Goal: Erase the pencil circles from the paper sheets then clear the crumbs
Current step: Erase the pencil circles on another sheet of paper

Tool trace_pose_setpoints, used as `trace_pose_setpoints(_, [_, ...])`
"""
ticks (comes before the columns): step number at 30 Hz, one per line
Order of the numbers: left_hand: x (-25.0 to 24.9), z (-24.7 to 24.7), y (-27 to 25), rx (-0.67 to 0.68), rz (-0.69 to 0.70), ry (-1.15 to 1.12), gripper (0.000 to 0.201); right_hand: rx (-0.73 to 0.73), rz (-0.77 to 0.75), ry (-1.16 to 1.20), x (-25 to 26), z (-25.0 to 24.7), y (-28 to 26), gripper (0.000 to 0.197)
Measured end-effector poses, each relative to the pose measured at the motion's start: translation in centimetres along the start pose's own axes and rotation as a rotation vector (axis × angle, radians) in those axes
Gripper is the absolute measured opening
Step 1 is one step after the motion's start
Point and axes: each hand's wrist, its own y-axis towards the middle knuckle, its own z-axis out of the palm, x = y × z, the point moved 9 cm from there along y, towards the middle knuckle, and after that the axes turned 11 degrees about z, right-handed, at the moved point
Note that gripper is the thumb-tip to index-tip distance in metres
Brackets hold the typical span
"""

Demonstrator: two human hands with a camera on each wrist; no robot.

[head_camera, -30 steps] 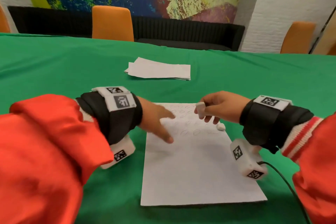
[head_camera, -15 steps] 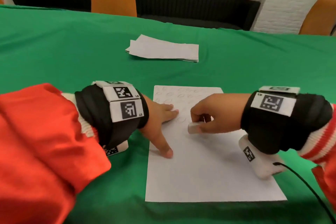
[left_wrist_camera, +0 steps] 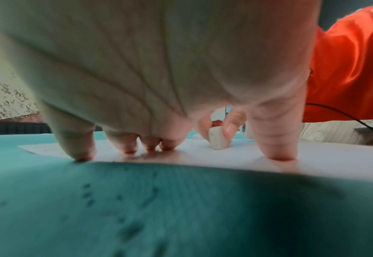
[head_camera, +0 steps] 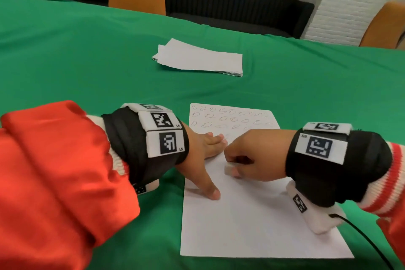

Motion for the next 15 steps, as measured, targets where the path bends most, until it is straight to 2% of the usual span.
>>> trace_pose_setpoints(6, [-0.2,-0.1,-0.1,0.006,-0.007,0.012,0.106,0.006,0.062,-0.024,-1.0,-0.5,0.6,0.038])
trace_pose_setpoints(10, [-0.3,0.0,-0.1,0.009,0.000,0.001,0.106,0.048,-0.002,-0.006,0.3,0.2,0.0,0.038])
trace_pose_setpoints(15, [-0.2,-0.1,-0.2,0.016,-0.012,0.010,0.106,0.002,0.088,-0.052,-1.2,-0.8,0.8,0.038])
